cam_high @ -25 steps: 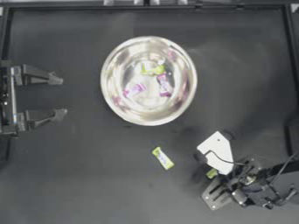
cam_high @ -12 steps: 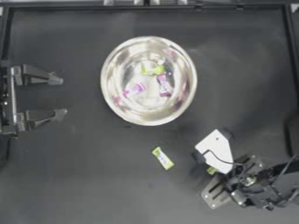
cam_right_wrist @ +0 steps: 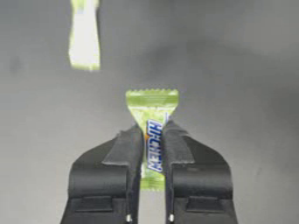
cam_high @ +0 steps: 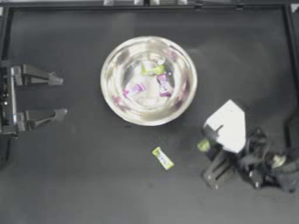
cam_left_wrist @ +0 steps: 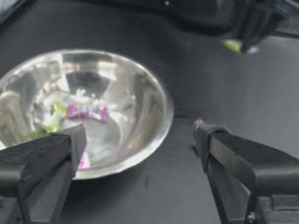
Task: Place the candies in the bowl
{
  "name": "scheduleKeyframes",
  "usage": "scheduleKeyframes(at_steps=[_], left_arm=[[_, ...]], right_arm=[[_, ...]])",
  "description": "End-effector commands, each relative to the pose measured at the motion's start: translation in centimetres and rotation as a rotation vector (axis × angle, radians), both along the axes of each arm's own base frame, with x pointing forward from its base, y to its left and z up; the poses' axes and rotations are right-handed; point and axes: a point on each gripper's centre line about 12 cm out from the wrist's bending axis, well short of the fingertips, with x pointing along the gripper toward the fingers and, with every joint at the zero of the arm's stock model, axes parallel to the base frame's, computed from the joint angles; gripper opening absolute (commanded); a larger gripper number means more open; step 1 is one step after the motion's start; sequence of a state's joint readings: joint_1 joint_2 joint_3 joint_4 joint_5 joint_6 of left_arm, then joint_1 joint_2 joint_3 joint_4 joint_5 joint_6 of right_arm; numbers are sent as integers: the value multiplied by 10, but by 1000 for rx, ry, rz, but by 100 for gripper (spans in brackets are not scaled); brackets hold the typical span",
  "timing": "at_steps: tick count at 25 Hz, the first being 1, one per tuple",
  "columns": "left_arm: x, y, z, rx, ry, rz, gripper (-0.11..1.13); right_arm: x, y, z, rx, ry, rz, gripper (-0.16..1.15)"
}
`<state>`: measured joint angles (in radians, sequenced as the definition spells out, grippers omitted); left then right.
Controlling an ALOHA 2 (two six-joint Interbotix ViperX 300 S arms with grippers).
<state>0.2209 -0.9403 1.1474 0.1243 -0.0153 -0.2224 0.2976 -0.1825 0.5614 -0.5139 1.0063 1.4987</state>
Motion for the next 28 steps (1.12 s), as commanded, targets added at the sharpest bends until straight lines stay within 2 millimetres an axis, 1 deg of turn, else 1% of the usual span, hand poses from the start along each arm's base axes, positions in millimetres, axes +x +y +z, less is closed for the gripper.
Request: scheduleKeyframes(at_steps=[1, 5, 9, 12, 13, 15, 18, 21, 24, 26, 28], left_arm=[[2, 1, 5, -2, -10, 1, 102], [2, 1, 5, -1, -10, 1, 103], [2, 1, 5, -2, -10, 1, 103], [3, 1, 5, -3, -8, 2, 102], [3, 1, 6, -1, -11, 1, 102], [3, 1, 5, -3, -8, 1, 102], [3, 1, 4, -6, -8, 2, 102], [3, 1, 5, -7, -9, 2, 102], [3, 1, 4, -9, -8, 2, 102], [3, 1, 5, -11, -7, 3, 102], [3, 1, 5, -12, -9, 3, 102]], right_arm=[[7, -31, 31, -24, -87, 2, 43], [21, -71, 44, -64, -121, 36, 43], [37, -110, 52, -94, -141, 56, 43], [49, -138, 48, -115, -126, 70, 43], [54, -149, 44, -116, -115, 71, 43], [62, -164, 34, -114, -100, 76, 43], [74, -181, 17, -91, -86, 86, 43], [84, -191, 3, -75, -83, 100, 43], [90, -199, -6, -74, -91, 104, 43], [93, -202, -8, -76, -106, 104, 44], [95, -205, -10, -82, -119, 106, 48]])
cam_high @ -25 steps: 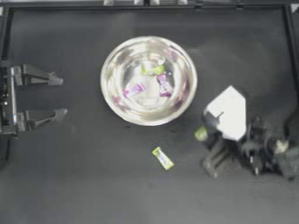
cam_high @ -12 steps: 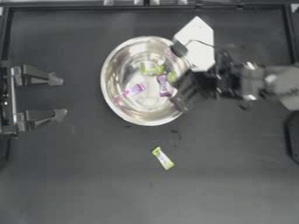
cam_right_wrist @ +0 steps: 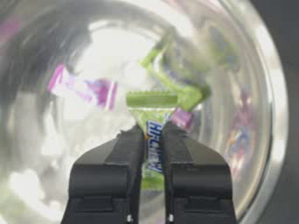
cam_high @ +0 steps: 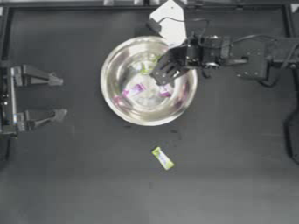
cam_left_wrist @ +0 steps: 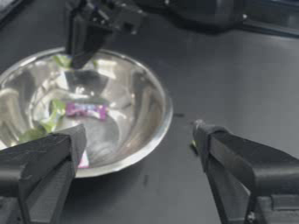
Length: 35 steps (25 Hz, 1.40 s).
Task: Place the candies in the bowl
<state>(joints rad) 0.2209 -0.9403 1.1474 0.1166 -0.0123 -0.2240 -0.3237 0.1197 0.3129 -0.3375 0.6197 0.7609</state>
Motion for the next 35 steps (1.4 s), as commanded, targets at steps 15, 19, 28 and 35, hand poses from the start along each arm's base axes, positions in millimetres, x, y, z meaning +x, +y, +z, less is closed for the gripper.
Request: scheduleKeyframes(at_steps=[15, 19, 28, 35], left_arm=[[2, 1, 2, -7, -3, 1, 102], [3, 1, 3, -3, -5, 1, 102], [2, 1, 2, -4, -1, 1, 102], [2, 1, 3, -5, 8, 2, 102]], right_arm=[[16, 0, 24, -23, -103, 20, 99], [13, 17, 40, -36, -92, 49, 99], [-11, 62, 88, -93, -83, 141, 99], [-66, 98, 117, -164, -180, 263, 99]])
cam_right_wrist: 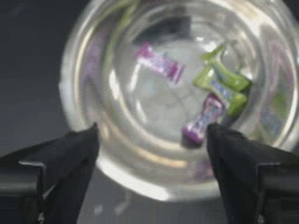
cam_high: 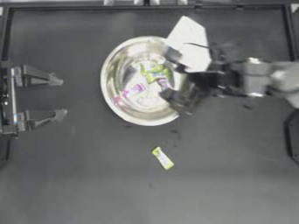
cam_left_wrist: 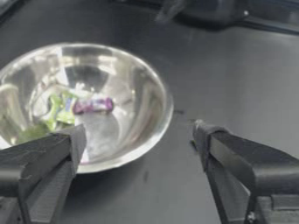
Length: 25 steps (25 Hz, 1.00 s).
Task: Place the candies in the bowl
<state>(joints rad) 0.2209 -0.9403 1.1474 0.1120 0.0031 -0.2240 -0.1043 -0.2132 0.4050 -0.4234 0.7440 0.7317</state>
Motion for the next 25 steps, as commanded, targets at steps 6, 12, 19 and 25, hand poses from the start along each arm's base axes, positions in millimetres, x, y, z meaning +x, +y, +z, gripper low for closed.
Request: scheduleKeyframes(at_steps=[6, 12, 19, 25], left_arm=[[3, 1, 5, 3, -6, 0, 102], [3, 1, 8, 2, -1, 2, 102], [3, 1, 8, 2, -1, 0, 102], [4, -4, 5, 13, 7, -24, 102]], right_arm=[[-81, 38, 15, 2, -245, 153, 99], [-111, 54, 1, 9, -389, 260, 99], [-122, 52, -9, -38, -373, 279, 99], [-110, 56, 2, -5, -387, 277, 99]])
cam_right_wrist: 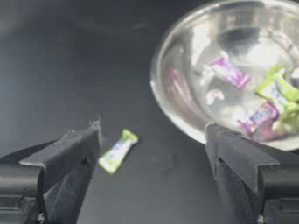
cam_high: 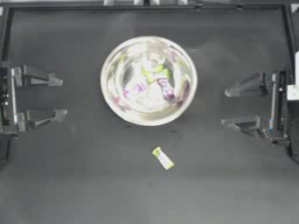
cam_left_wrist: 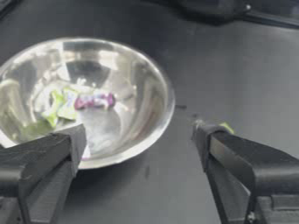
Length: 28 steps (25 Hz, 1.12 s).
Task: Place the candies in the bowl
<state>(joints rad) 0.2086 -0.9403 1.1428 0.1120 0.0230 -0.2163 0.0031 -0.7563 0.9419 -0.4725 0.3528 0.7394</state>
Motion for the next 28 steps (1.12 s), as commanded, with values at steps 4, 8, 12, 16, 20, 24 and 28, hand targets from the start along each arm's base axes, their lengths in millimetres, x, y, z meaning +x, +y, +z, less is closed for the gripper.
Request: scheduleKeyframes(at_steps=[4, 8, 12, 16, 20, 24, 28], left_arm=[[3, -2, 2, 6, 9, -16, 102], [3, -2, 2, 6, 11, -16, 102], [3, -2, 2, 6, 9, -16, 102], [3, -2, 1, 7, 11, -16, 102], [4, -2, 4, 13, 7, -17, 102], [4, -2, 4, 10, 7, -17, 102], [4, -2, 4, 10, 7, -17, 102]], right_arm=[[34, 8, 13, 114, 89, -35, 99], [62, 14, 10, 137, 211, -64, 99], [86, 14, 0, 211, 338, -164, 99], [107, 20, 1, 227, 337, -193, 99], [120, 24, -12, 243, 415, -250, 99], [134, 25, -27, 244, 477, -298, 99], [151, 28, -43, 257, 514, -326, 99]])
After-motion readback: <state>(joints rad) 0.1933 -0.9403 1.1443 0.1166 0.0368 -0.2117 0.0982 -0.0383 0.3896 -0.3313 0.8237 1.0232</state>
